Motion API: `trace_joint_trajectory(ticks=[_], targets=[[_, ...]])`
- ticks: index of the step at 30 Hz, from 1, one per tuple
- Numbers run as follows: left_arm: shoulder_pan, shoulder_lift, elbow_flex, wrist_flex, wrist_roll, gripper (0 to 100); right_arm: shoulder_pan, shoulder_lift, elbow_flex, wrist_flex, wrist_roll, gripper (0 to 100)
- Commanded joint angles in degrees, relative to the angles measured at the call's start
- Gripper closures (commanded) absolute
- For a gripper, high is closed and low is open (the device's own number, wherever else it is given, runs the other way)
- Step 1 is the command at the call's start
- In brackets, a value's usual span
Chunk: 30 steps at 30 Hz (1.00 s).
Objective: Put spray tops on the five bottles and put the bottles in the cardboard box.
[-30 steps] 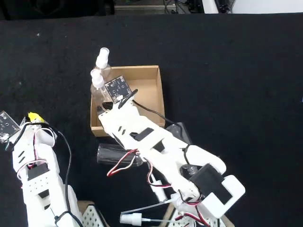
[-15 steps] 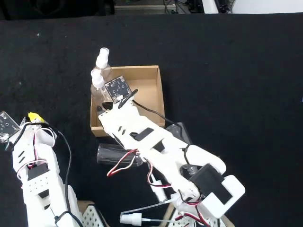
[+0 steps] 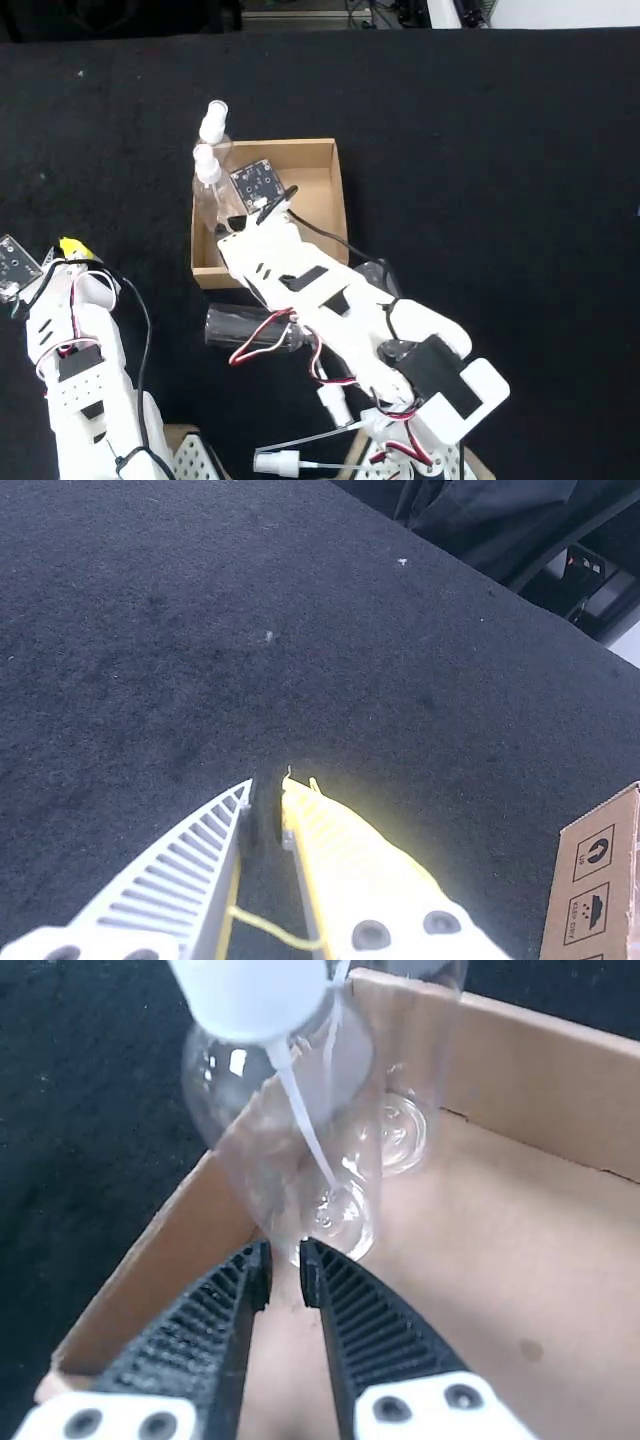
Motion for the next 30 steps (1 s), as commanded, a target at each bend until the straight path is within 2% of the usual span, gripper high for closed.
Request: trace_joint_trajectory(ticks=[1,5,9,16,21,24,28,30], targets=[[0.1,-1.3,-0.6,0.4,-0.3,96,1.1,-0.8,-3.2,-1.1,0.2,95.2],[0.1,-1.3,-0.6,0.4,-0.3,96,1.1,-5.1,-1.8,1.0,0.2,95.2],[0.2,-1.3,-0.6,0.4,-0.3,96,1.7,-13.7,0.0,8.4,0.2,94.9],[0.2,-1.3,-0.6,0.7,-0.3,96,6.7,-27.6,-5.2,34.8,2.4,93.7],[0.2,-1.2,-0.8,2.0,-1.1,96,13.1,-35.2,-15.0,56.5,10.5,82.3],[0.6,-1.3,-4.4,10.1,-6.5,96,17.6,-38.5,-18.9,67.3,15.2,80.9],[1.5,-1.3,-12.5,26.0,-9.9,95,22.5,-42.3,-21.0,79.5,22.2,81.1],[2.8,-1.3,-16.9,33.2,-14.0,93,25.0,-44.4,-20.9,84.5,27.3,81.0]])
